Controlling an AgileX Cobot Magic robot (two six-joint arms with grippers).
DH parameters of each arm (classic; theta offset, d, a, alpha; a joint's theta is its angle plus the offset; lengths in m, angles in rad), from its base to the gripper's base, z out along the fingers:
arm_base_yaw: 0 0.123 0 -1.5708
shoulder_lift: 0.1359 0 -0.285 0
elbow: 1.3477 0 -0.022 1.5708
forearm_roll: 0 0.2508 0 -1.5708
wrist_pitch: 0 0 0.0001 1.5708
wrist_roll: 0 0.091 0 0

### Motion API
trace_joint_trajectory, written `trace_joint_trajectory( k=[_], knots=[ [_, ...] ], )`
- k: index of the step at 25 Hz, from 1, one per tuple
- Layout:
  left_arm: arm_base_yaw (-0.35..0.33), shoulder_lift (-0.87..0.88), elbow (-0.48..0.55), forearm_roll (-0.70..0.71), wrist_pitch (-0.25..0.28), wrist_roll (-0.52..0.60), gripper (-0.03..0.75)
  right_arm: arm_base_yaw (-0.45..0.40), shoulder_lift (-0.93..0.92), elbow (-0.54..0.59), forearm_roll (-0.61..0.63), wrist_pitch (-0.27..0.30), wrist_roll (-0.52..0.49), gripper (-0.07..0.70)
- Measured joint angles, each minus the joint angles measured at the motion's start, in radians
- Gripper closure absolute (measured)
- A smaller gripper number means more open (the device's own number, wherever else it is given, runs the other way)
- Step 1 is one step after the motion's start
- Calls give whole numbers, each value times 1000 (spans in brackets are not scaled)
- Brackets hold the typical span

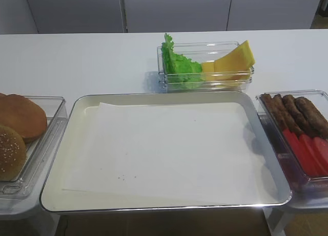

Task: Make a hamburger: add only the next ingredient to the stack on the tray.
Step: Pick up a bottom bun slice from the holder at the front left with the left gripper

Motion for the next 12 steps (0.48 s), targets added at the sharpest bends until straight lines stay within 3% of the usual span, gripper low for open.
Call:
trace_joint_trajectory(
  k=[12],
  knots=[
    [40, 118, -3, -78, -24, 101, 330, 0, 0, 0, 0, 0, 0, 308]
  ],
)
